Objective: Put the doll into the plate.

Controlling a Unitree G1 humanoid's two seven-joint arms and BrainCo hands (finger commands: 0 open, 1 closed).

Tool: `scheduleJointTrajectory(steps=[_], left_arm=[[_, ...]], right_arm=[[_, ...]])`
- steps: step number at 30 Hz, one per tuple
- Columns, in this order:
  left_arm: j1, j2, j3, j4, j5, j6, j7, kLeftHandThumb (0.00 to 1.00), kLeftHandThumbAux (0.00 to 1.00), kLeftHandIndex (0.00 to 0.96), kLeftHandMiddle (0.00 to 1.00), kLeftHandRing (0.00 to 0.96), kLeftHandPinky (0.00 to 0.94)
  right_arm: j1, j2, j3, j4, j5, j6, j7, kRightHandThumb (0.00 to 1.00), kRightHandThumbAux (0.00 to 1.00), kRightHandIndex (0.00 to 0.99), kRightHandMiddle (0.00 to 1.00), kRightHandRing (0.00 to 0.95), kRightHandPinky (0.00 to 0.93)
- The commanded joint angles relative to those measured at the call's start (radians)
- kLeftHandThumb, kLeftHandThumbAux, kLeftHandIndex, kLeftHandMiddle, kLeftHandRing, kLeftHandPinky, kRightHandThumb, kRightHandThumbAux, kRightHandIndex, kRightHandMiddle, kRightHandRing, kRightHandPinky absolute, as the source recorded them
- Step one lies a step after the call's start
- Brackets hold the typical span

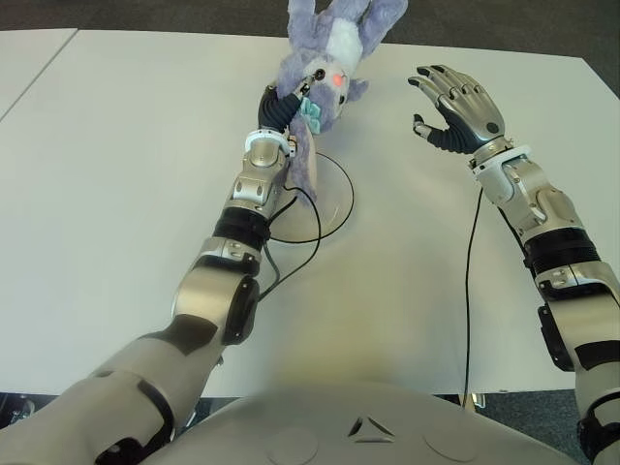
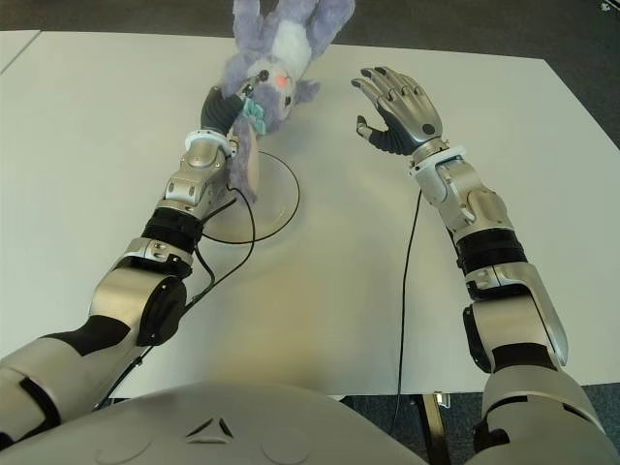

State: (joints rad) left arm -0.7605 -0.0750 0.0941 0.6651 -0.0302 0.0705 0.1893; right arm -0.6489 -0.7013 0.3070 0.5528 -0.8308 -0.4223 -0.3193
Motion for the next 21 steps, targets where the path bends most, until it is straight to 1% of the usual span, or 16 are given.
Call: scheduleJointTrajectory(steps=[1,6,10,16,21], left_arm=[[0.026,-0.010,0.010,-0.044,-0.024,0.026,-0.011,0.952,0.650,0.387,0.500,0.532,0.849],[0.038,-0.015,0.016,-0.071,-0.037,0.024,-0.016,0.951,0.650,0.387,0.501,0.532,0.842],[0.048,-0.022,0.028,-0.100,-0.072,0.024,-0.037,0.951,0.650,0.387,0.500,0.532,0.838],[0.054,-0.027,0.047,-0.130,-0.134,0.052,-0.077,0.950,0.650,0.385,0.500,0.532,0.835],[0.073,-0.041,0.078,-0.185,-0.229,0.104,-0.142,0.950,0.651,0.384,0.499,0.533,0.840]], right_arm=[[-0.006,0.011,0.021,0.026,-0.027,-0.005,-0.036,0.631,0.329,0.000,0.000,0.000,0.021],[-0.011,0.018,0.033,0.042,-0.037,-0.007,-0.063,0.623,0.313,0.000,0.000,0.000,0.009],[-0.010,0.025,0.040,0.054,-0.045,-0.011,-0.095,0.623,0.301,0.000,0.000,0.000,0.006],[-0.014,0.034,0.049,0.072,-0.056,-0.013,-0.146,0.622,0.282,0.000,0.000,0.000,0.021],[-0.019,0.043,0.057,0.085,-0.075,-0.005,-0.204,0.626,0.265,0.000,0.000,0.000,0.017]])
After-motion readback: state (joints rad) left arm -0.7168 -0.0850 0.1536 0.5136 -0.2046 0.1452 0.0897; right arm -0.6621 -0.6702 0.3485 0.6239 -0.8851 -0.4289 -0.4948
